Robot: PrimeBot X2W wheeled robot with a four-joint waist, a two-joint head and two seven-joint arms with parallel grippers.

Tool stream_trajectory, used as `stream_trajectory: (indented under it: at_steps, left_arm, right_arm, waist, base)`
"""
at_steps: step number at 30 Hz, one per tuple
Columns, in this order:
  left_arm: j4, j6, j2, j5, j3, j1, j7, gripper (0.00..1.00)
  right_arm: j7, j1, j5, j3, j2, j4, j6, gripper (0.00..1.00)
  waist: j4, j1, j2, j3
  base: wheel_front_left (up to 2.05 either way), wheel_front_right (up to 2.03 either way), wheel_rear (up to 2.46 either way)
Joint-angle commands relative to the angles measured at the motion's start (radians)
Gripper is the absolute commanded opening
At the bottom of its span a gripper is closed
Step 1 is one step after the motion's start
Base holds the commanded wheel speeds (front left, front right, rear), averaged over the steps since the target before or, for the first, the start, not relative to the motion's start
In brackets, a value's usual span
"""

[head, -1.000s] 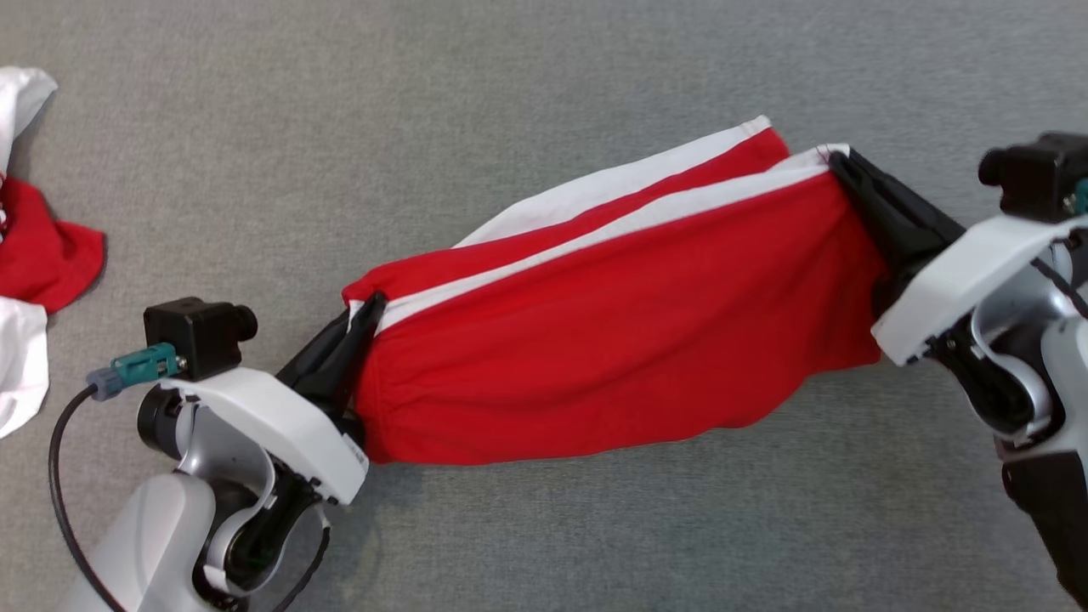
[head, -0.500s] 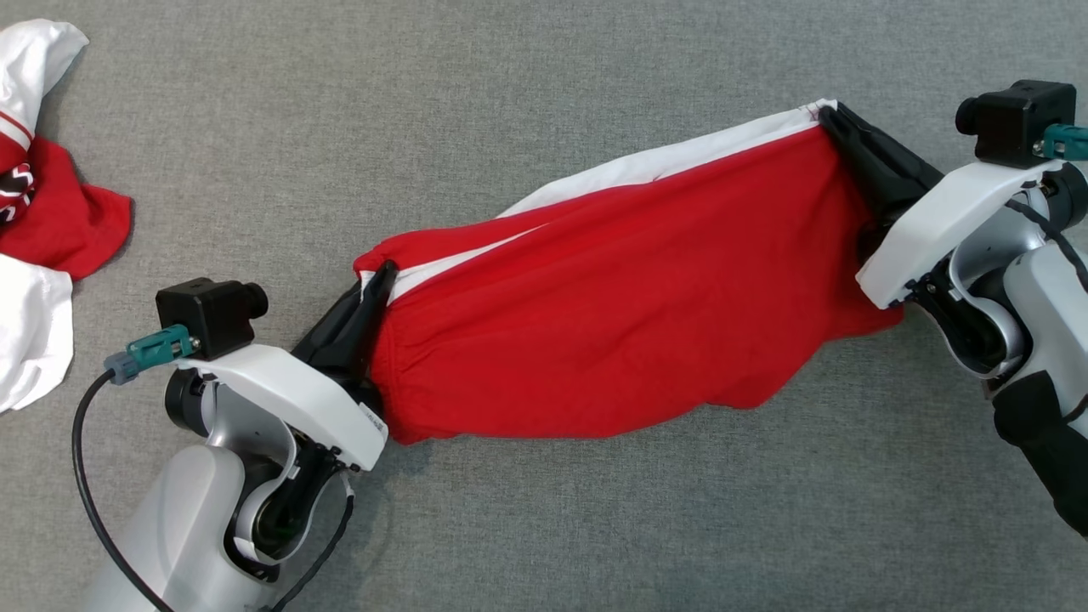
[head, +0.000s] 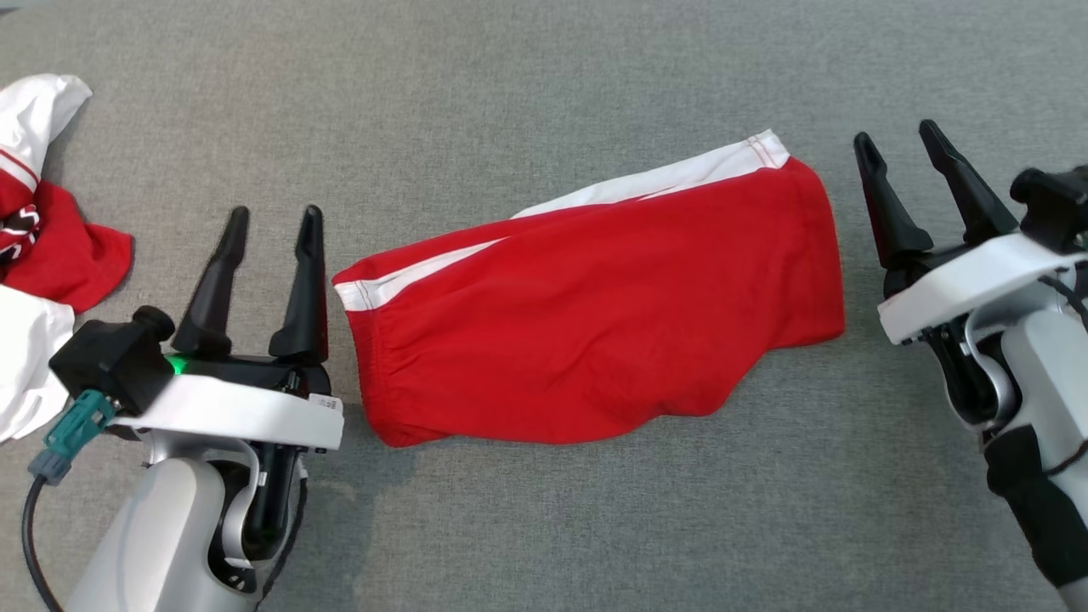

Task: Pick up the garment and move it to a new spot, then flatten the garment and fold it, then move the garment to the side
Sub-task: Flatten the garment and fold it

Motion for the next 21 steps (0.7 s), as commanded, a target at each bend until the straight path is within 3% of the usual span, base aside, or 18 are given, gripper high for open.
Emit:
stream_trajectory:
  at_steps: [1, 9, 14, 21]
  left_arm:
    - [-0.007, 0.012, 0.008, 0.024, 0.006, 0.01, -0.016, 1.0]
    - [-0.009, 0.048, 0.046, 0.158, 0.016, 0.015, -0.074, 1.0]
    - [0.024, 0.056, 0.07, 0.213, -0.003, 0.054, -0.08, 1.0]
    - [0.045, 0.052, 0.078, 0.217, -0.004, 0.109, -0.082, 1.0]
  right_arm:
    - [-0.009, 0.03, -0.024, -0.03, 0.008, -0.015, 0.0, 1.0]
    - [-0.009, 0.27, -0.256, -0.265, 0.094, -0.236, 0.0, 1.0]
    - [0.023, 0.425, -0.341, -0.33, 0.146, -0.354, 0.0, 1.0]
    - [0.085, 0.531, -0.364, -0.362, 0.186, -0.456, 0.0, 1.0]
  waist:
    - [-0.009, 0.0001, 0.0, -0.014]
    - [-0.043, 0.0001, 0.0, -0.054]
    - [-0.066, 0.0001, 0.0, -0.091]
    - [-0.08, 0.0001, 0.0, -0.125]
  base:
    - [0.0, 0.0, 0.0]
    - [0.0, 0.0, 0.0]
    - [0.0, 0.0, 0.0]
    - [0.0, 0.0, 0.0]
